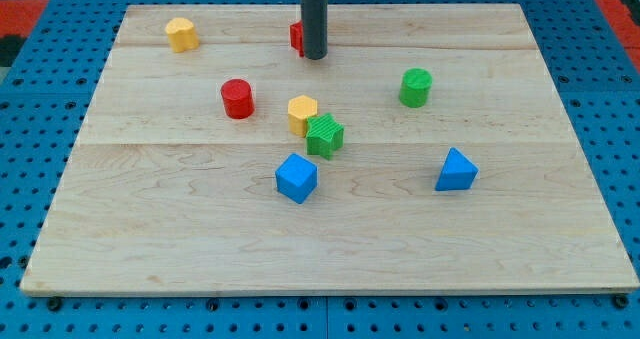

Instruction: Slightly push the yellow heart towards the top left side of the board

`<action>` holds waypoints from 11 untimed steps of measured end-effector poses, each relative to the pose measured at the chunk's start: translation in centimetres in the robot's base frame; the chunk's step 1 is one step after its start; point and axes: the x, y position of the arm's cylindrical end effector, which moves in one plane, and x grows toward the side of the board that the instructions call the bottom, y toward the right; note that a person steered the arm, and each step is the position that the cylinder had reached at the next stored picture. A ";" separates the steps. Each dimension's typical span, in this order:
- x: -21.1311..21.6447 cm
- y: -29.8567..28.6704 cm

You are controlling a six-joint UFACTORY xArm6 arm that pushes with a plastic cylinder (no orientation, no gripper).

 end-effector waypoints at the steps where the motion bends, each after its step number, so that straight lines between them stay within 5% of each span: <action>1: -3.2 0.2; 8: -1.2 7.3; 10: -0.8 -8.6; 11: 1.0 -11.8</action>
